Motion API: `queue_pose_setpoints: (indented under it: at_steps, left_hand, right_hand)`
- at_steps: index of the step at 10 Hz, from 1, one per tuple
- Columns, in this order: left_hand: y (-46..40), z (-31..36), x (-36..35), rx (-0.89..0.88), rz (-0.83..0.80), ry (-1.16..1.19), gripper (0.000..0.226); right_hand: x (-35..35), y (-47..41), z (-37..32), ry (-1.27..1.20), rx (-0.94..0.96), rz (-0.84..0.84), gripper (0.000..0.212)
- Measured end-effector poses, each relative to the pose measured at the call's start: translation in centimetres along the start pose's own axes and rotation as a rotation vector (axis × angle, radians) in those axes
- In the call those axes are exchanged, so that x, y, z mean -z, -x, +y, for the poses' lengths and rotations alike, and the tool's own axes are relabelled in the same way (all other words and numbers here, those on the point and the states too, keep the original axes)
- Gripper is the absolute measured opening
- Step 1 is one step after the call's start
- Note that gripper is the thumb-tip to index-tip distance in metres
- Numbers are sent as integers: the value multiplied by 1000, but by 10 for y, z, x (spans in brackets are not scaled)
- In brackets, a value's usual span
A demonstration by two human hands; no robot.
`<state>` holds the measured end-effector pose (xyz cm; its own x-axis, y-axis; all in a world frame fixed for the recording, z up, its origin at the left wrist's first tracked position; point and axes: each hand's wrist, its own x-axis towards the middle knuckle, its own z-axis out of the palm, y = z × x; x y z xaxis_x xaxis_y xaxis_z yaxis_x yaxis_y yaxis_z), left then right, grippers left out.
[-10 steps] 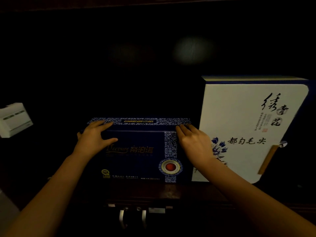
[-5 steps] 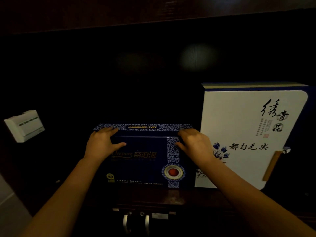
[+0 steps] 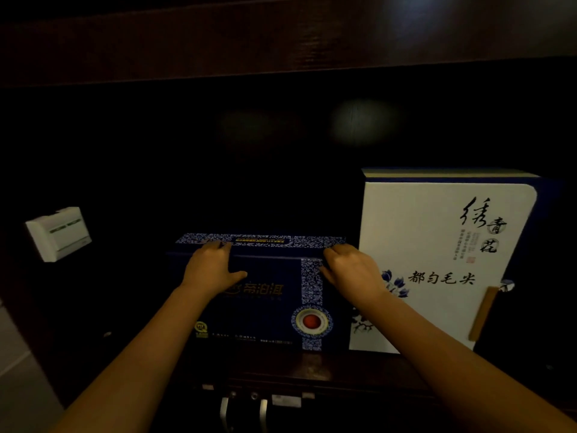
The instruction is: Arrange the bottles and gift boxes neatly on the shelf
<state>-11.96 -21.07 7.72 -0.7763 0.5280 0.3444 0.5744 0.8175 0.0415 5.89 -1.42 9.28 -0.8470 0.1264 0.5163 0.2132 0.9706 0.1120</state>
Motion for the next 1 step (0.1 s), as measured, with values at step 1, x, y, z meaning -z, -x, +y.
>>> queue_pose_setpoints:
  at_steps: [1]
  left_hand:
    - [1,36,23,-127,-139,156,81]
  right_hand:
    - [12,1,13,-115,15,-113,32]
